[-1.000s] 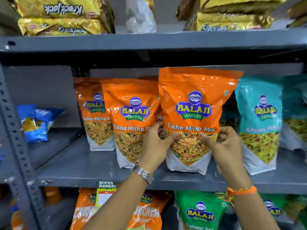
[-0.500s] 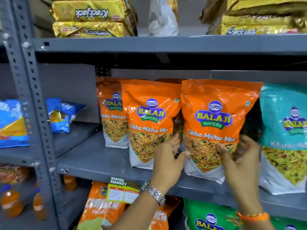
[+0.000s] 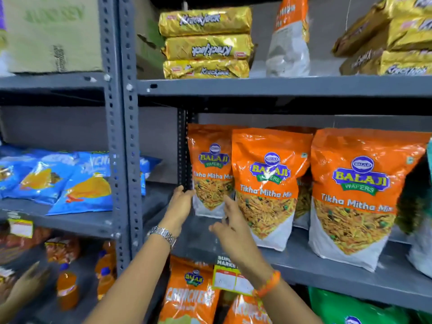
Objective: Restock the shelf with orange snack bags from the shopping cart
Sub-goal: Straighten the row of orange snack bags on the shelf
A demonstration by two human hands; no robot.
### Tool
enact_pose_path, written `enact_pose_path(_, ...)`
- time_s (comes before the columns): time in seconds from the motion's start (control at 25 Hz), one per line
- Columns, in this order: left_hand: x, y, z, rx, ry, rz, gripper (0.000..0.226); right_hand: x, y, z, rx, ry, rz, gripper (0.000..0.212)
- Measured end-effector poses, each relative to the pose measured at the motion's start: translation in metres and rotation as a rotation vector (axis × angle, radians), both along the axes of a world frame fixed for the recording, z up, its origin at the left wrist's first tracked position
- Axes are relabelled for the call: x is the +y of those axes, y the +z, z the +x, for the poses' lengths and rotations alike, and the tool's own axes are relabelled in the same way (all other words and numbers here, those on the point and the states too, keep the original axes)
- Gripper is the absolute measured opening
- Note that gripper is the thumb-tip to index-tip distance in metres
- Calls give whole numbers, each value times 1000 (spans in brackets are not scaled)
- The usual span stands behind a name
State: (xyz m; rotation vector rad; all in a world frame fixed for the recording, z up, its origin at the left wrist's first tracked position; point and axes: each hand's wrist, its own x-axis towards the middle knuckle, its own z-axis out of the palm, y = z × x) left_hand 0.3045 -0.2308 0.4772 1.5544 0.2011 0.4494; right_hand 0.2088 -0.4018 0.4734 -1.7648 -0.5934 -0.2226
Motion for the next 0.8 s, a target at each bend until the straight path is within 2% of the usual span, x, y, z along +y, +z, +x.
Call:
enact_pose_path(0.08, 9, 8, 26, 50, -113, -132, 46, 27, 5, 29, 13, -64, -52, 74)
enact_pose_path(0.2, 8, 13, 48, 62, -234, -265, 39, 51, 11, 64, 45, -240, -119, 58)
enact_pose_path(0.28, 6, 13, 50, 72, -294, -277, 40, 58, 13, 80, 58, -345, -119, 41)
enact_pose_path(0.32, 6, 12, 52, 65, -333, -278, 40, 59, 13, 87, 60, -369, -85, 38)
enact_pose_path(0.4, 8, 10, 57, 32, -369, -289, 43, 59, 15, 98, 102, -381, -48, 33)
enact_pose_path(0.48, 7, 9, 60, 4, -372, -285, 40, 58, 16, 104, 158, -362, -49, 13)
enact_pose_path(0.52, 6, 8, 60, -3, -368, -288, 36, 57, 15, 106, 171, -346, -44, 11)
enact_pose_path(0.6, 3, 7, 60, -2, -363, -281, 31, 56, 12, 108, 178, -325, -32, 19)
enact_pose_path(0.8, 2, 4, 57, -46, -363, -264, 41, 57, 16, 90, 146, -329, -57, 39)
